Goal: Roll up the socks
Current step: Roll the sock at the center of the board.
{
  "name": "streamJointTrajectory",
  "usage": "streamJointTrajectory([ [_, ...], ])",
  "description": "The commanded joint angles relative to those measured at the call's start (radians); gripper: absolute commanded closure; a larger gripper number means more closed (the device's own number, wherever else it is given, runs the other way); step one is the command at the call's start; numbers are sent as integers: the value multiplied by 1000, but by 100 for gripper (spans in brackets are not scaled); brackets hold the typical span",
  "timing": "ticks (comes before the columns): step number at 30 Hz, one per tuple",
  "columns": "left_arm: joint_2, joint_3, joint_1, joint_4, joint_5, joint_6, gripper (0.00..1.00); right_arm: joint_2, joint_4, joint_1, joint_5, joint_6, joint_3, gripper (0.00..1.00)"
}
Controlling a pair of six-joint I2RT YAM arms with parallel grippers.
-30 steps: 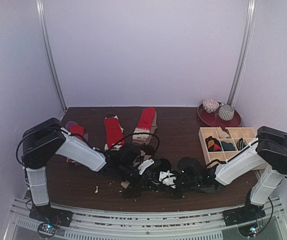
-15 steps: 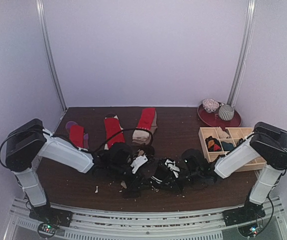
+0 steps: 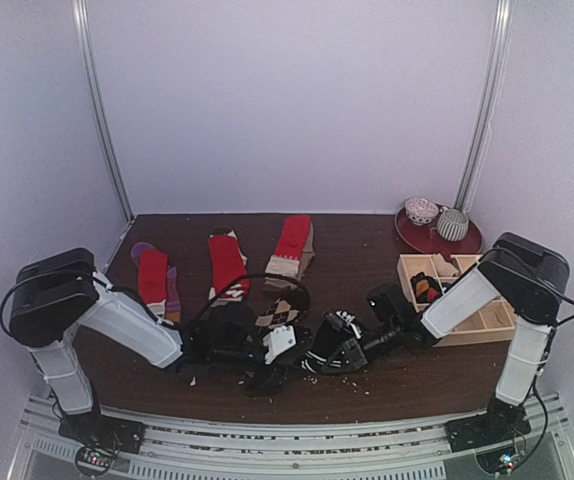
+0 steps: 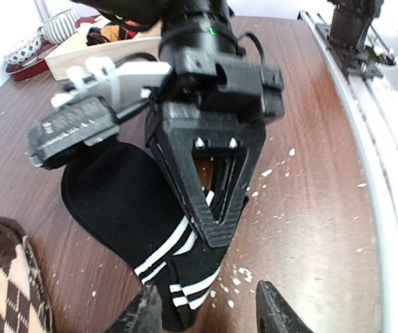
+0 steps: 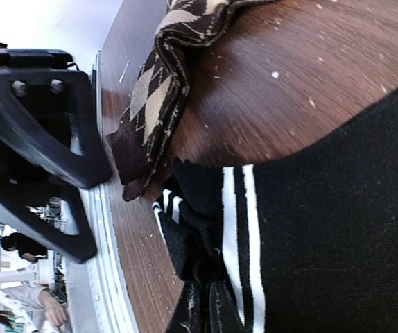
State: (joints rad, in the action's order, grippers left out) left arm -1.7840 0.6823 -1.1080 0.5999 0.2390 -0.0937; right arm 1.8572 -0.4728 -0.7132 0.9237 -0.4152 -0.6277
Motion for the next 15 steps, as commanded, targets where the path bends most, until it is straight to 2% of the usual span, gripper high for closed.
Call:
streamJointTrajectory([
  [1, -91, 41, 2, 118, 43, -84, 55, 58, 284, 28, -94, 15, 30, 100],
  [12, -178, 70, 2, 167, 24, -86, 57, 71, 320, 35, -93, 47, 13, 100],
  [15, -191, 82, 2, 153, 40, -87, 64, 77, 319, 37, -90, 49, 16, 100],
])
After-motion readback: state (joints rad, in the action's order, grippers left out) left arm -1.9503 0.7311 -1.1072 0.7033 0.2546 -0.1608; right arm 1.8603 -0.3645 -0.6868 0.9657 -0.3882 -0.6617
